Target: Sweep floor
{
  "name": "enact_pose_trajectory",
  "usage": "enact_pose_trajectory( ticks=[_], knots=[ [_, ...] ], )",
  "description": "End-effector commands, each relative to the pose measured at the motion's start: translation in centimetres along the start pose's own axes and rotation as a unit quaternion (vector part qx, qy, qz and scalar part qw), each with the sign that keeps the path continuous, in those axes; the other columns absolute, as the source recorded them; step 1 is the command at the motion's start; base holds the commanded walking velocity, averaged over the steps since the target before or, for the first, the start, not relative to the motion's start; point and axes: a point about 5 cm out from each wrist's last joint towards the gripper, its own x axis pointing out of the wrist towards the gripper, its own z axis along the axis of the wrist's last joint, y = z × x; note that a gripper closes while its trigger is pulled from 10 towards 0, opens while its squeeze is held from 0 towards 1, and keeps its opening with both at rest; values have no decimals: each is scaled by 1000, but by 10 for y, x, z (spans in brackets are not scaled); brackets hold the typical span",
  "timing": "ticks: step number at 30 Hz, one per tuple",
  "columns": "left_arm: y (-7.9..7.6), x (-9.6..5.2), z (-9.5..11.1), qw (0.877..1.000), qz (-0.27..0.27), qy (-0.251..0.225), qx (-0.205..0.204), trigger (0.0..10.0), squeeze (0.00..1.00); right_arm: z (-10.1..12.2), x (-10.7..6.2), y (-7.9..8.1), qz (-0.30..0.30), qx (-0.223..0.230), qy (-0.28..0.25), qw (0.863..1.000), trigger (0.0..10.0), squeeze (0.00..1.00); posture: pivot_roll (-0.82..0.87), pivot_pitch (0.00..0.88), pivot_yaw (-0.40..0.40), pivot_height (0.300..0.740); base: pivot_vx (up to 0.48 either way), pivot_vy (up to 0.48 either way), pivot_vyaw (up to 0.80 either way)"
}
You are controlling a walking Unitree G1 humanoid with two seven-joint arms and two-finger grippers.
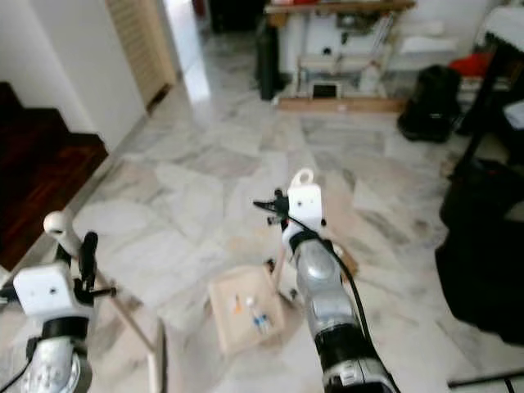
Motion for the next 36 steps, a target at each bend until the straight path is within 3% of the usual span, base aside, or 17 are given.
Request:
enact_pose_trajectory(
  ticks=[1, 36],
  knots=[
    [4, 2, 7, 1000, 8, -24, 8, 10000, 0, 21, 7, 9, 13, 12, -44, 999, 10000, 0, -113, 0, 61, 740, 0, 0, 800],
    [13, -12, 11, 999, 32, -11, 26, 10000, 0, 22, 9, 17, 24, 32, -35, 999, 10000, 0, -66, 0, 56, 740, 0, 0, 800]
  ],
)
